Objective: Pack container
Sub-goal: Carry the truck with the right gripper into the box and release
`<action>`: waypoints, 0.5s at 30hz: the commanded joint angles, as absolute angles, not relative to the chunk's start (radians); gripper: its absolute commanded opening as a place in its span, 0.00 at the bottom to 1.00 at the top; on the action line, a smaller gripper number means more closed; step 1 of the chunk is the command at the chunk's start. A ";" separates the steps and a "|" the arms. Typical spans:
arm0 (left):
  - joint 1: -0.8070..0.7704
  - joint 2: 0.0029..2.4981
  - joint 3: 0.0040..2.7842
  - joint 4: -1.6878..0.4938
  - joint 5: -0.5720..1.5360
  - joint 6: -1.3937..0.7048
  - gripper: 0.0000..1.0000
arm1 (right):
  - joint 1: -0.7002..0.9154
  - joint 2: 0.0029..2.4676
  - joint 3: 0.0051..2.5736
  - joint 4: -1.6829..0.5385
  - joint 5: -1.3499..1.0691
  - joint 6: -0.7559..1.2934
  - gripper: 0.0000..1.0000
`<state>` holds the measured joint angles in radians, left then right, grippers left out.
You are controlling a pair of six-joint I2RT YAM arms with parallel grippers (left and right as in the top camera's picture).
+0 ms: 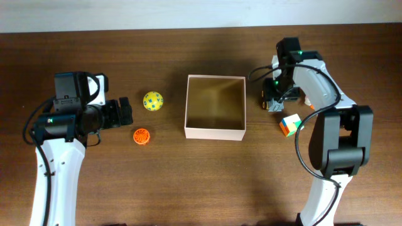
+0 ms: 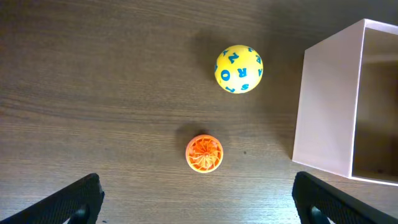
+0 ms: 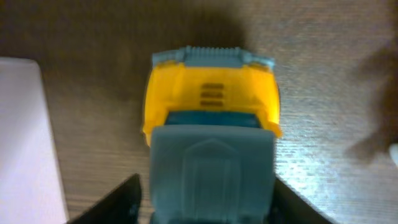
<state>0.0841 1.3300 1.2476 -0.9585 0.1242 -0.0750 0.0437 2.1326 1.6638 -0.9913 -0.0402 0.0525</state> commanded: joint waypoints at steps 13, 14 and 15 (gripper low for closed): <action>0.079 1.334 1.265 -0.960 0.135 -0.062 0.99 | 0.052 2.027 1.695 -1.027 -0.015 0.137 0.39; 0.079 1.334 1.265 -0.960 0.135 -0.062 0.99 | 0.059 1.998 1.701 -1.034 -0.015 0.147 0.37; 0.079 1.334 1.265 -0.960 0.135 -0.062 0.99 | 0.067 1.968 1.706 -1.042 -0.015 0.154 0.36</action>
<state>0.0841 1.3300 1.2476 -0.9585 0.1242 -0.0750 0.0483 2.1014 1.6585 -1.0325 -0.0273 0.1078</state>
